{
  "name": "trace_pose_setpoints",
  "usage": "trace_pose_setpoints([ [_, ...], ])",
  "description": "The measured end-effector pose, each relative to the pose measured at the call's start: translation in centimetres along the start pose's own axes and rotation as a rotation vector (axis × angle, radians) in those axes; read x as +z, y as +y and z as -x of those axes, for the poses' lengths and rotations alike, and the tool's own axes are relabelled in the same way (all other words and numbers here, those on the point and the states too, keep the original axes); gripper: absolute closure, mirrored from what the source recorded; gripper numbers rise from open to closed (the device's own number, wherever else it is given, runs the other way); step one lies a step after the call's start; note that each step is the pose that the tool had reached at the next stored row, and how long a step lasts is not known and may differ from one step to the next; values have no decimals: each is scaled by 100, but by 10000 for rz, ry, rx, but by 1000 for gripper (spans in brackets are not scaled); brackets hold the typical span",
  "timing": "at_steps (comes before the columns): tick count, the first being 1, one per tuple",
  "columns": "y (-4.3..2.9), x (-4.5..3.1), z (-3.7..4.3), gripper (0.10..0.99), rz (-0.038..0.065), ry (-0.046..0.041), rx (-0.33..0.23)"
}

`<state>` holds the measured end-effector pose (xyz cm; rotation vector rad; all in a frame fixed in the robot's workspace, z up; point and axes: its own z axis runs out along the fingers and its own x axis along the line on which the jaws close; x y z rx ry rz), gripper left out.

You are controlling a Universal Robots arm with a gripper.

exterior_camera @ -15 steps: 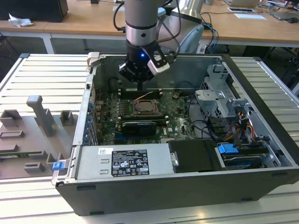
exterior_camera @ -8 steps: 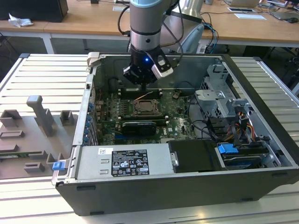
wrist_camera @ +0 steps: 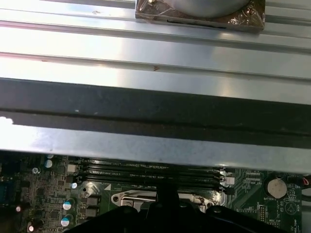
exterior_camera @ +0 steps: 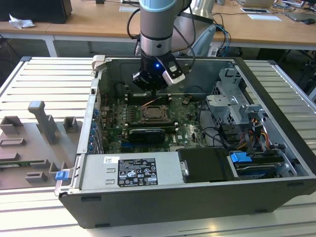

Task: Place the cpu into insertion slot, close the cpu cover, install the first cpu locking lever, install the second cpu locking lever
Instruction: 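Install the first cpu locking lever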

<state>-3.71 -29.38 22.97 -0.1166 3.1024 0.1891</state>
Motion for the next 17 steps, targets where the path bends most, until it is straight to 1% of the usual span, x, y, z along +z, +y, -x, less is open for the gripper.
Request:
trace_pose_setpoints([
  [4,13,26,32,980,3,-1,-1],
  [9,6,65,93,980,0,-2,17],
  [17,-6,142,126,980,-6,-3,29],
])
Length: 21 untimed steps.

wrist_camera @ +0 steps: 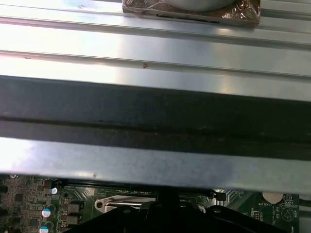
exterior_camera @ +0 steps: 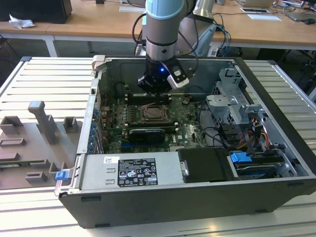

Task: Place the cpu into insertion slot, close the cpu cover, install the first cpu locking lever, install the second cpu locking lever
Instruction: 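Install the first cpu locking lever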

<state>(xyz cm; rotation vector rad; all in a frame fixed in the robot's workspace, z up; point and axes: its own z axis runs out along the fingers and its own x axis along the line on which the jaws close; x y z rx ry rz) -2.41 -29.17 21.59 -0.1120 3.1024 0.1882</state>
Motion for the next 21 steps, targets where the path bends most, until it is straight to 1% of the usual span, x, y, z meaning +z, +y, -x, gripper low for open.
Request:
trace_pose_setpoints([
  [2,-6,45,12,980,-13,1,1],
  [6,-11,79,20,980,-67,4,5],
  [8,-15,109,27,980,-137,8,11],
  [9,-18,125,30,980,-206,14,15],
  [12,-20,150,35,980,-234,15,19],
  [17,-15,134,38,980,-210,10,17],
  [21,-8,71,40,980,-212,14,20],
])
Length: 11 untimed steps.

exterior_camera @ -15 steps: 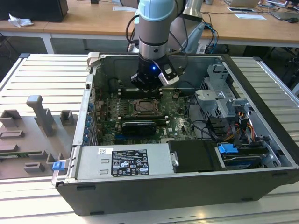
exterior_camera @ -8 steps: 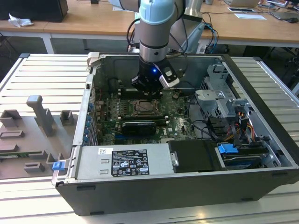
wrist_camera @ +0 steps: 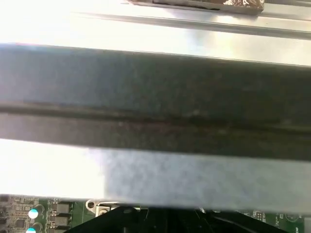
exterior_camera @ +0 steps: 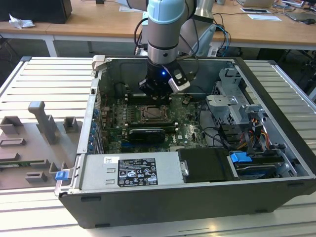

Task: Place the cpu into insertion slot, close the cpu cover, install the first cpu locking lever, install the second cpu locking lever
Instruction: 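Install the first cpu locking lever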

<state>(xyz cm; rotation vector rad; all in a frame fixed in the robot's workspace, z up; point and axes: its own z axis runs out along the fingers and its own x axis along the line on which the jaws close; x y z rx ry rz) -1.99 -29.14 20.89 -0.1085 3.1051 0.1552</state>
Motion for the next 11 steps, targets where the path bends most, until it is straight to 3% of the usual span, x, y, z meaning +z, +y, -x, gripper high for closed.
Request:
trace_pose_setpoints([
  [11,-62,-22,-1,980,1,4,-1],
])
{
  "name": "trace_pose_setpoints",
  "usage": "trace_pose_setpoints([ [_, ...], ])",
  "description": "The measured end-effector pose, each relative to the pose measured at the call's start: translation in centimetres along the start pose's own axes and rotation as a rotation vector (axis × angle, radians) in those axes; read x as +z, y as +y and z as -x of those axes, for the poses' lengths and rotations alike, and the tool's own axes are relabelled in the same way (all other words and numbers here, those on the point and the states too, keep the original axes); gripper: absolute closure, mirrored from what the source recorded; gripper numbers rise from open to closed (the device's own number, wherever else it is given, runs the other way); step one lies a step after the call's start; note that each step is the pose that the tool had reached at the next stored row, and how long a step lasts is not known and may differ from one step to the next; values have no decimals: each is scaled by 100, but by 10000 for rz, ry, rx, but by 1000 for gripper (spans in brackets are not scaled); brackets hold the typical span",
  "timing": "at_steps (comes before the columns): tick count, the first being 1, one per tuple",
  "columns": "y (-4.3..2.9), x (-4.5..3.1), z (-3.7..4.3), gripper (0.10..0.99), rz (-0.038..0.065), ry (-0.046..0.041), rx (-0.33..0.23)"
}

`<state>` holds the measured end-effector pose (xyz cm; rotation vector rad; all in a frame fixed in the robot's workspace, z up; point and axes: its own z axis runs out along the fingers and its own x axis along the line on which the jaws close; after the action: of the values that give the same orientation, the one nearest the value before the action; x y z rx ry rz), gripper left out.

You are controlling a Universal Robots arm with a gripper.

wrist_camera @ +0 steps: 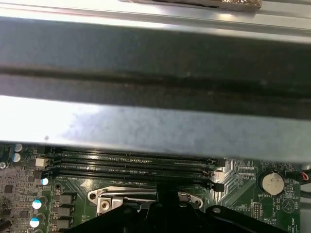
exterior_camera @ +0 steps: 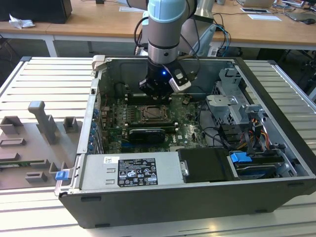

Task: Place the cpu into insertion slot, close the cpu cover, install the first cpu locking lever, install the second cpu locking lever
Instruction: 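Install the first cpu locking lever, then install the second cpu locking lever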

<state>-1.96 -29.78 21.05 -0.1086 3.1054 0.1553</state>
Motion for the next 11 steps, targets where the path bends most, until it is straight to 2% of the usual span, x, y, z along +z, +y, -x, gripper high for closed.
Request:
trace_pose_setpoints([
  [11,-49,-5,-3,980,0,0,0],
])
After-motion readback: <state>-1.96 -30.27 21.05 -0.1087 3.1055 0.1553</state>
